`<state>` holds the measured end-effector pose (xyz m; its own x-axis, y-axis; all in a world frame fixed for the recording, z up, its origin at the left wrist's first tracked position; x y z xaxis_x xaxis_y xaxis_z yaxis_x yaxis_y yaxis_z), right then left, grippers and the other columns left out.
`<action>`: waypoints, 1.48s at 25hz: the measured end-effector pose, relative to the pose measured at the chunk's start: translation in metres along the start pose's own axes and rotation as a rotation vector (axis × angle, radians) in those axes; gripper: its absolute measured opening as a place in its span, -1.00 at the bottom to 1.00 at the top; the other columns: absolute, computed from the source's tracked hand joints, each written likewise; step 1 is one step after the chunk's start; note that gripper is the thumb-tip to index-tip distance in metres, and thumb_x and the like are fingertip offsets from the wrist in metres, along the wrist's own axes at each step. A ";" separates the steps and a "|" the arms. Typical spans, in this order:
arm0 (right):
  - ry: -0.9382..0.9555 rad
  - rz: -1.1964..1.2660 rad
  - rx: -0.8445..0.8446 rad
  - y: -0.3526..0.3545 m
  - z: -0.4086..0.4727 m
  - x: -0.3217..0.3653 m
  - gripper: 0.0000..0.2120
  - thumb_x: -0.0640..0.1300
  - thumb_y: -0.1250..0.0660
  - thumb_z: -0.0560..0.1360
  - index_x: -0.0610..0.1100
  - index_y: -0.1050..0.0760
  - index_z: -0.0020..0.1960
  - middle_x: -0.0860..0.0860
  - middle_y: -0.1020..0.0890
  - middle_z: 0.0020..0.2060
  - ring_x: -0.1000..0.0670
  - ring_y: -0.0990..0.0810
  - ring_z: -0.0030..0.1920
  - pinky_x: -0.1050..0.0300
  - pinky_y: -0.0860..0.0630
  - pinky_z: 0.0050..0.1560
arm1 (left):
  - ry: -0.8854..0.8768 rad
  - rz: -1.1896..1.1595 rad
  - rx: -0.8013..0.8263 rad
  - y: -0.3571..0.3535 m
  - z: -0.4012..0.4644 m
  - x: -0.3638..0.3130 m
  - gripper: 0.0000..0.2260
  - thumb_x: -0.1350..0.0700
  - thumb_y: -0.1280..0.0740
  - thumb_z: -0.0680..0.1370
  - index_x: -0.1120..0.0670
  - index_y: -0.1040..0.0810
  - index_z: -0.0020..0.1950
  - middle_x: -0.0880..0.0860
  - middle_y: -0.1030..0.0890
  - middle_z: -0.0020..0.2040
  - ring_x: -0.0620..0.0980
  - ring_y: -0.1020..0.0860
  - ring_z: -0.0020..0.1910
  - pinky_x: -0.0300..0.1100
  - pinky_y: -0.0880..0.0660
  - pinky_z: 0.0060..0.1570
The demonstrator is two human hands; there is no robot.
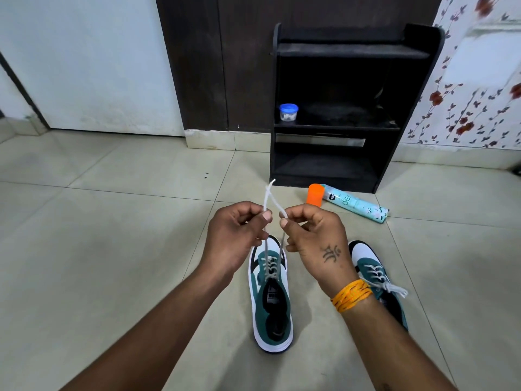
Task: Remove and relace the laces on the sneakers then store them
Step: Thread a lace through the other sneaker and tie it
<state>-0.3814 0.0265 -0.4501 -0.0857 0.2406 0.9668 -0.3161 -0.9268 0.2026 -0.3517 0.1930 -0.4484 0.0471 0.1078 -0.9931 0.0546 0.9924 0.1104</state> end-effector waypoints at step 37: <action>0.026 -0.315 -0.089 0.010 0.013 -0.058 -0.88 -0.08 -0.44 0.54 -0.01 -0.66 -0.18 0.10 -0.68 -0.35 0.09 -0.63 -0.28 0.10 -0.58 -0.15 | -0.072 0.257 -0.100 0.011 0.026 0.041 -0.91 0.09 -0.51 0.53 -0.04 -0.71 -0.17 -0.09 -0.70 -0.27 -0.04 -0.69 -0.24 -0.02 -0.65 -0.08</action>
<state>-0.3673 -0.0002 -0.5023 0.0052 0.5196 0.8544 -0.4126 -0.7772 0.4752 -0.3235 0.2071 -0.4865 0.1179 0.3553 -0.9273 -0.0665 0.9345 0.3496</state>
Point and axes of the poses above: each hand's wrist, its own z-axis towards the middle knuckle, its own y-axis out of the back of the hand, x = y × z, the point moved 5 cm from there along z, towards the middle knuckle
